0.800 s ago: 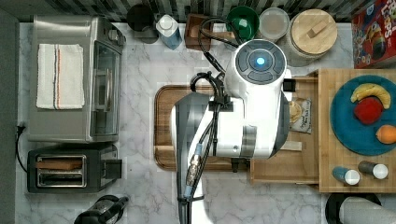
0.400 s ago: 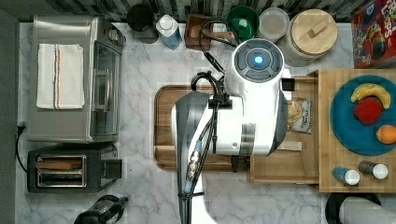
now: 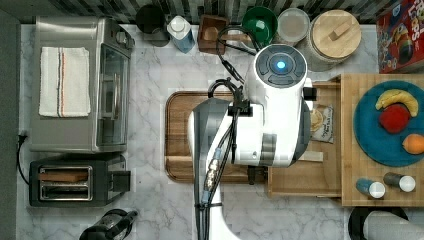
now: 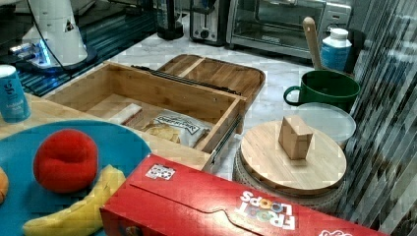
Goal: Close the drawer.
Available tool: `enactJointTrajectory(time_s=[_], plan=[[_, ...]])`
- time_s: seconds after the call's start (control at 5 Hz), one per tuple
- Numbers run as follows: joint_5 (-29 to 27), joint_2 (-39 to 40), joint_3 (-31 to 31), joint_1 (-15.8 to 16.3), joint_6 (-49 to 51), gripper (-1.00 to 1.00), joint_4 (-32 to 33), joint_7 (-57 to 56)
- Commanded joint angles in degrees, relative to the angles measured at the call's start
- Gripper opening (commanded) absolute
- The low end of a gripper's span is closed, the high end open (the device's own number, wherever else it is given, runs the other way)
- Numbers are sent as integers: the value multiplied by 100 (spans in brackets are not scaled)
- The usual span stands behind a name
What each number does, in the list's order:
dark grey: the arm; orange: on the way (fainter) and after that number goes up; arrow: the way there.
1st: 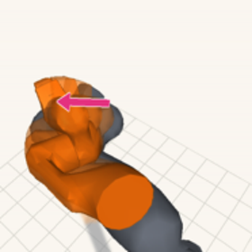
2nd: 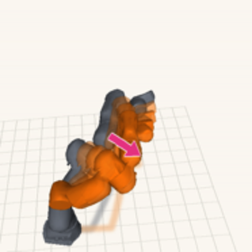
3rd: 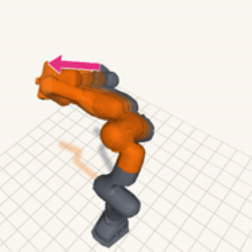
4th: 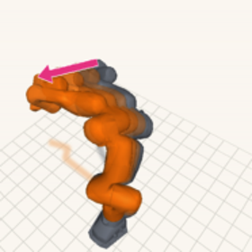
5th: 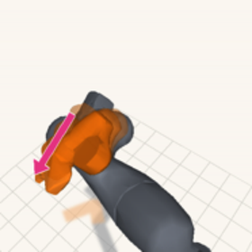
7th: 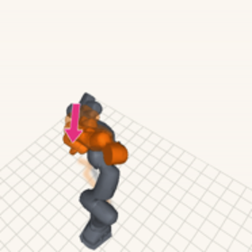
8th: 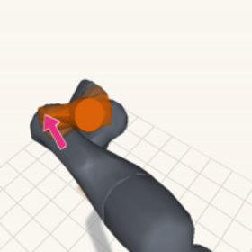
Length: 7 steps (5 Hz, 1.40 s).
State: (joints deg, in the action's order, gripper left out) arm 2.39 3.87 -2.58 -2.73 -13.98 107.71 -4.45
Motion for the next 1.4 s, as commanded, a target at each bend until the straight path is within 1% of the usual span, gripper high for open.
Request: enactJointTrajectory(time_s=[0.2,0.4,0.6,0.8,1.0,1.2,1.4], plan=[[-414,3,280,236,-559,100,330,-980],[-357,-72,488,344,-843,100,672,-1590],[-355,-143,647,380,-1058,100,936,-1919],[-355,-271,697,460,-1324,-100,1216,-2607],[-142,-313,825,453,-1716,-100,1586,-2811],[-109,-346,854,386,-2262,-100,2026,-3307],[45,-226,798,368,-2737,-100,2331,-3583]])
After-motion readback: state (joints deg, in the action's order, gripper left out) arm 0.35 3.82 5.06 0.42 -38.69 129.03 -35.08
